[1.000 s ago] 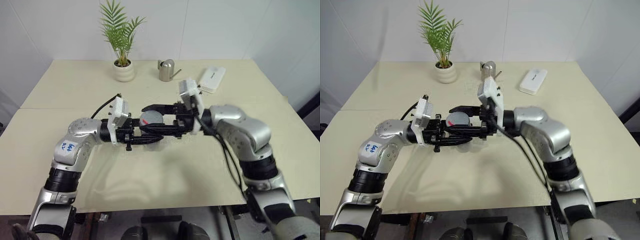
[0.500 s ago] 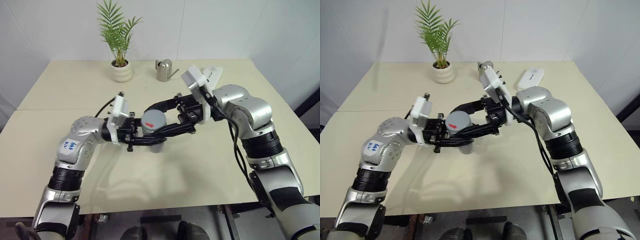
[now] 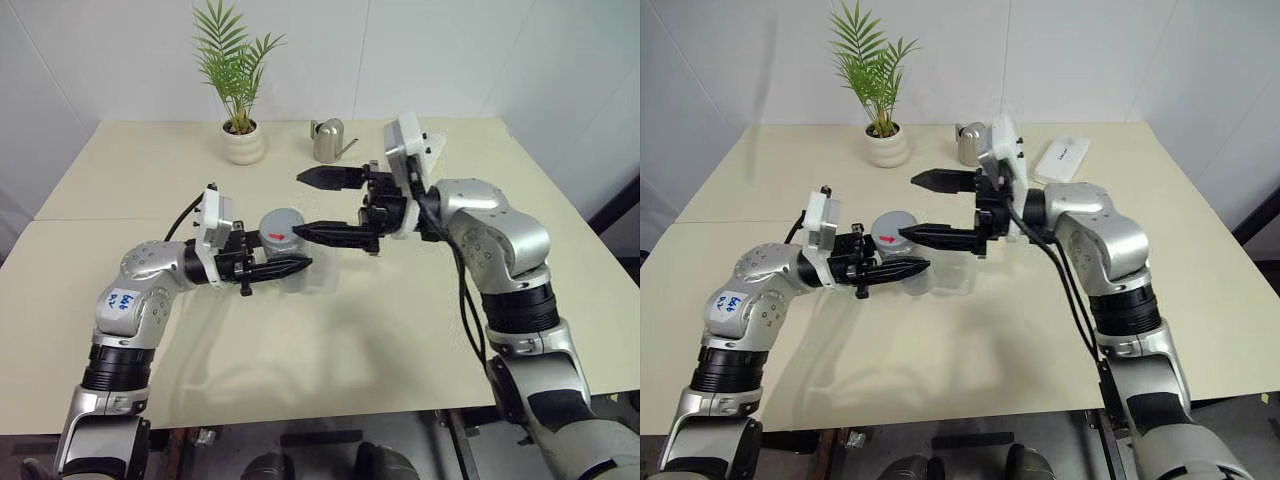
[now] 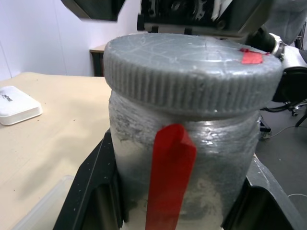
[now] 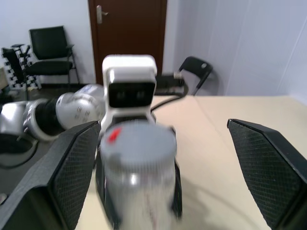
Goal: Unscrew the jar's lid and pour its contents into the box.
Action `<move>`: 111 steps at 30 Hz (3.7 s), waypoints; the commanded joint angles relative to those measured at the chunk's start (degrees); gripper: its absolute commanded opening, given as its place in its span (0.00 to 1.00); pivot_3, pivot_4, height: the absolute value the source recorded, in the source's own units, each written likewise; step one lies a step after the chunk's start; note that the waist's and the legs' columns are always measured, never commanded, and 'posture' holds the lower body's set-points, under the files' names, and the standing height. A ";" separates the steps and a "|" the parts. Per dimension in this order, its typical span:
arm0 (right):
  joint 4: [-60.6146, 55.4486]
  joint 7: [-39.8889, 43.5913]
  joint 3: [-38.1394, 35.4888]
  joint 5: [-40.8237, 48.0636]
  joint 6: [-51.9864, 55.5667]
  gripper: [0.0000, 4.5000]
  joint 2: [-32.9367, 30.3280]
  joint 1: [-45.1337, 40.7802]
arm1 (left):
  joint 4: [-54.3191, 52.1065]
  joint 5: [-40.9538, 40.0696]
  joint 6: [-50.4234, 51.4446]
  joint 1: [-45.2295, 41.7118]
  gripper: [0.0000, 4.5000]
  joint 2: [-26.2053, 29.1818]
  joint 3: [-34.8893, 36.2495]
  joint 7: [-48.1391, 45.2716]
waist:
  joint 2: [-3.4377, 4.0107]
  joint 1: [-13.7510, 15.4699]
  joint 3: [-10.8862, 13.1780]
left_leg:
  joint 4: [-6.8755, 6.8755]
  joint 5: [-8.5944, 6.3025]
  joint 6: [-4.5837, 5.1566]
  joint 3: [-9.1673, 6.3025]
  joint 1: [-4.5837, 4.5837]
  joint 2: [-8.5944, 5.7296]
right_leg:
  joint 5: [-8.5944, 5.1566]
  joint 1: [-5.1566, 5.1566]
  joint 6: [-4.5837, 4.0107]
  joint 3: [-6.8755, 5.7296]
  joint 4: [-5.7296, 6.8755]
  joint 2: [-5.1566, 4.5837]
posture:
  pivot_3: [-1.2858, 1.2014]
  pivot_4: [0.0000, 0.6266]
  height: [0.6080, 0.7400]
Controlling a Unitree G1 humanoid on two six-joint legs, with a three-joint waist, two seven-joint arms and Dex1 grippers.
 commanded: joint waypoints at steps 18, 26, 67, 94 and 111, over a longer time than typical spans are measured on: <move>-1.54 -7.24 3.67 -4.02 -1.50 0.99 3.36 0.77 | 2.23 1.45 -1.04 -4.18 0.43 0.33 -0.36 -1.81 | 0.00 0.02 0.00 | 0.00 -0.01 0.00 0.01 -0.01 0.00 | -0.01 0.00 -0.01 0.00 0.00 0.04 | 0.52 0.24 1.00; 4.45 -5.91 1.05 -5.19 -4.53 0.99 1.10 -1.95 | 1.69 1.52 -1.25 -3.32 0.43 0.24 -0.56 -1.63 | 0.00 -0.05 0.00 | 0.00 -0.01 0.00 0.01 -0.01 0.01 | -0.01 0.00 -0.02 0.00 -0.01 0.04 | 0.52 0.24 1.00; -4.23 -8.70 5.38 -2.84 2.68 0.99 3.80 0.52 | 1.52 2.11 -1.02 -2.18 0.43 0.90 -0.82 -1.33 | 0.06 -0.81 0.03 | 0.02 -0.05 -0.02 0.04 0.00 0.07 | -0.02 -0.01 -0.06 0.02 0.02 0.07 | 0.52 0.24 1.00; 1.88 -1.16 -4.92 -2.40 -0.76 0.99 -12.29 5.30 | 0.32 1.65 -0.84 -0.47 0.43 1.99 0.00 -0.62 | 0.05 -1.11 0.03 | 0.00 -0.05 -0.02 0.08 0.01 0.08 | -0.02 -0.01 -0.06 0.02 -0.01 0.07 | 0.52 0.24 1.00; -6.84 -10.57 3.62 0.36 8.08 0.99 1.49 -0.18 | 1.58 1.90 -0.55 -2.10 0.43 1.29 -1.05 -1.29 | 0.06 -0.97 0.03 | 0.04 -0.05 -0.03 0.08 0.02 0.09 | -0.02 -0.02 -0.06 0.06 0.03 0.07 | 0.52 0.24 1.00</move>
